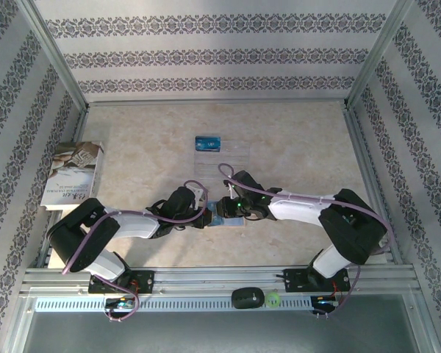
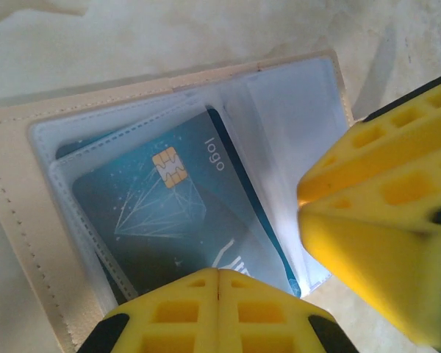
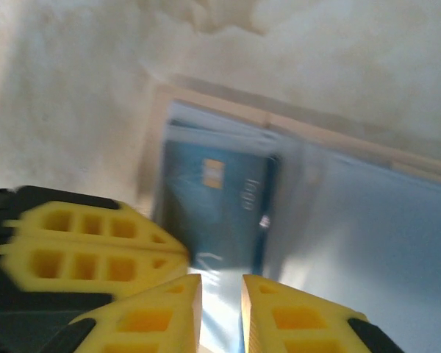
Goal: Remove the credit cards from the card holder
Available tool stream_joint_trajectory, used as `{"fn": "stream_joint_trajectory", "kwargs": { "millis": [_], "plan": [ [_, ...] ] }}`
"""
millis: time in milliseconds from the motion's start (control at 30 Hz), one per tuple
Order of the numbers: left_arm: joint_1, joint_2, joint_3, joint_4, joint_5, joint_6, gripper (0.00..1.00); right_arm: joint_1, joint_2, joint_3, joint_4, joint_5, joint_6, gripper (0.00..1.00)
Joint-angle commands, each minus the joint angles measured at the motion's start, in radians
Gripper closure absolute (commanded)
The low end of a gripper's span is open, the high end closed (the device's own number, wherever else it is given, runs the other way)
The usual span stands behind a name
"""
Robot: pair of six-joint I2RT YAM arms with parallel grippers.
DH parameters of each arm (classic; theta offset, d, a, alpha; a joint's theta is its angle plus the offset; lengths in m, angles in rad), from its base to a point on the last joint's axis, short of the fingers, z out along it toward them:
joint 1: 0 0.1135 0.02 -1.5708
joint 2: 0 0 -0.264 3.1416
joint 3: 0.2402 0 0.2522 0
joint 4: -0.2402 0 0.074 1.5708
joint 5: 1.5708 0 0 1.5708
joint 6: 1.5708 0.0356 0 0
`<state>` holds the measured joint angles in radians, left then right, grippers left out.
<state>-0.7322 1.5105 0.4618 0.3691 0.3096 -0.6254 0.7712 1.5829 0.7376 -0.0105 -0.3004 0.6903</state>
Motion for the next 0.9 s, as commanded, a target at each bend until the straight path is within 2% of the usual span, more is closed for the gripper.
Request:
{"fn": "stream_joint_trajectory", "kwargs": {
  "millis": [0, 733, 767, 867],
  "plan": [
    [-0.013, -0.012, -0.022, -0.153, -0.058, 0.013, 1.0, -0.016, 0.008, 0.023, 0.006, -0.036, 0.017, 0.8],
    [-0.001, 0.027, -0.014, -0.133, -0.026, 0.01, 1.0, -0.04, 0.12, 0.044, 0.024, -0.116, 0.003, 0.81],
    [-0.001, 0.028, -0.015, -0.131, -0.024, 0.009, 1.0, -0.04, 0.124, 0.043, 0.024, -0.116, 0.005, 0.82],
    [-0.001, 0.032, -0.012, -0.131, -0.021, 0.009, 1.0, -0.038, 0.125, 0.038, 0.026, -0.103, 0.009, 0.94]
  ]
}}
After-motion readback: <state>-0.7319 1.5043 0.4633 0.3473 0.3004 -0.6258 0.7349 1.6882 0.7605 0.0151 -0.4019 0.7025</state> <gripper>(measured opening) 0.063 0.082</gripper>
